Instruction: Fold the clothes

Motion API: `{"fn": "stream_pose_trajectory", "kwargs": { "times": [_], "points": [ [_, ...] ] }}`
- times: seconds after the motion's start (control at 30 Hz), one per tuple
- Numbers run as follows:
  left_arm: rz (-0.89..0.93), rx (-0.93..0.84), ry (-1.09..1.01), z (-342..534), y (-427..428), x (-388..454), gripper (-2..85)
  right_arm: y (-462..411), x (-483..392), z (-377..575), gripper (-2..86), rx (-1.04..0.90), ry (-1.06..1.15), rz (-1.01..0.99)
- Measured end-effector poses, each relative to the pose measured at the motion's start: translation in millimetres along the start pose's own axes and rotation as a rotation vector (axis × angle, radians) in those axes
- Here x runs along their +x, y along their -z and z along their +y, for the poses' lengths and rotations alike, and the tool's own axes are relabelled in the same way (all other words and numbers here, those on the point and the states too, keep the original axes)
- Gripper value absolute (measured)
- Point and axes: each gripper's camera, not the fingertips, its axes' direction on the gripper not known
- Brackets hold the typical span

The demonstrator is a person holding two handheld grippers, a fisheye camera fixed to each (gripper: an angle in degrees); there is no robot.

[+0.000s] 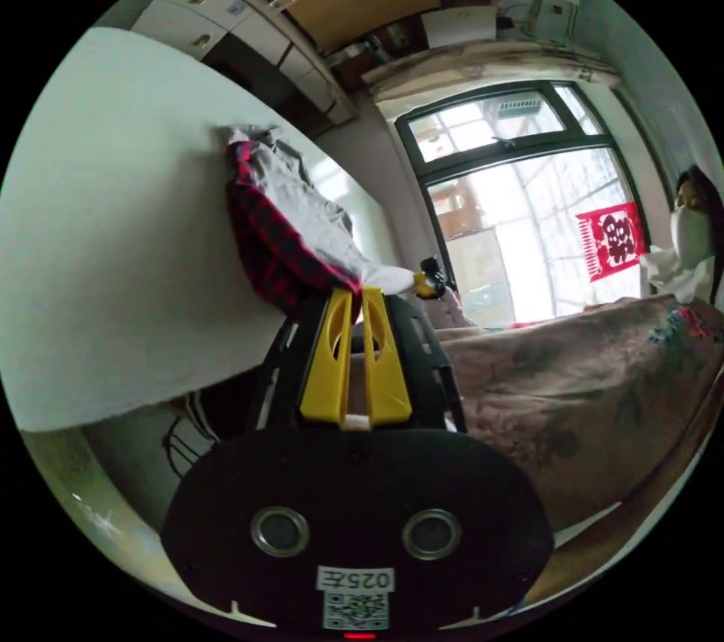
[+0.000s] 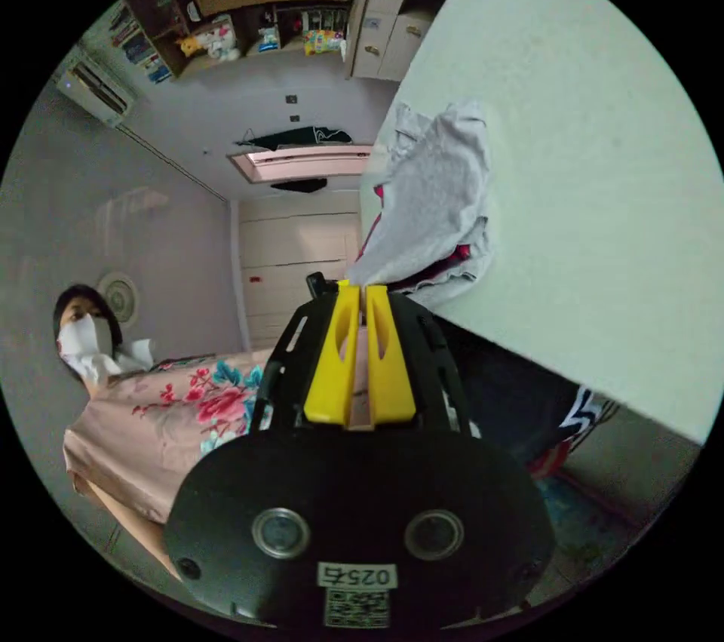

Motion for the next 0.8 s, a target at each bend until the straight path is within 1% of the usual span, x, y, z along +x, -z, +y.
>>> {"fn": "stream_pose_trajectory", "kwargs": {
  "times": [0.07,0.17,0.27,0.33,0.43,0.5,0.6,0.7,0.8],
  "points": [
    [0.017,0.016,-0.027,-1,8,23,-1.5,2,-10,15,-0.5,0.003,0.01,-0.038],
    [0.014,0.019,-0.107,-25,18,61,-1.5,9,-38,19,-0.5,0.024,0.064,-0.059],
    [0.003,0.014,-0.152,-69,18,74,-1.4,14,-56,-9,-0.5,0.038,0.118,-0.038],
    [0.001,0.0,-0.139,-101,14,66,-1.4,15,-56,-37,-0.5,0.039,0.129,-0.016],
    [0.001,-0.038,-0.058,-158,0,37,-1.4,13,-42,-90,-0.5,0.046,0.114,0.016],
    [-0.002,-0.09,0.05,-200,-19,7,-1.4,11,-19,-128,-0.5,0.048,0.058,0.063],
    [0.018,-0.155,0.208,-242,-45,-28,-1.3,6,8,-160,-0.5,0.031,-0.038,0.111],
    [-0.001,-0.207,0.316,-269,-62,-47,-1.2,2,24,-178,-0.4,0.011,-0.094,0.135],
    [0.002,-0.235,0.365,-285,-68,-52,-0.9,1,36,-187,-0.4,0.005,-0.138,0.133]
  ]
}}
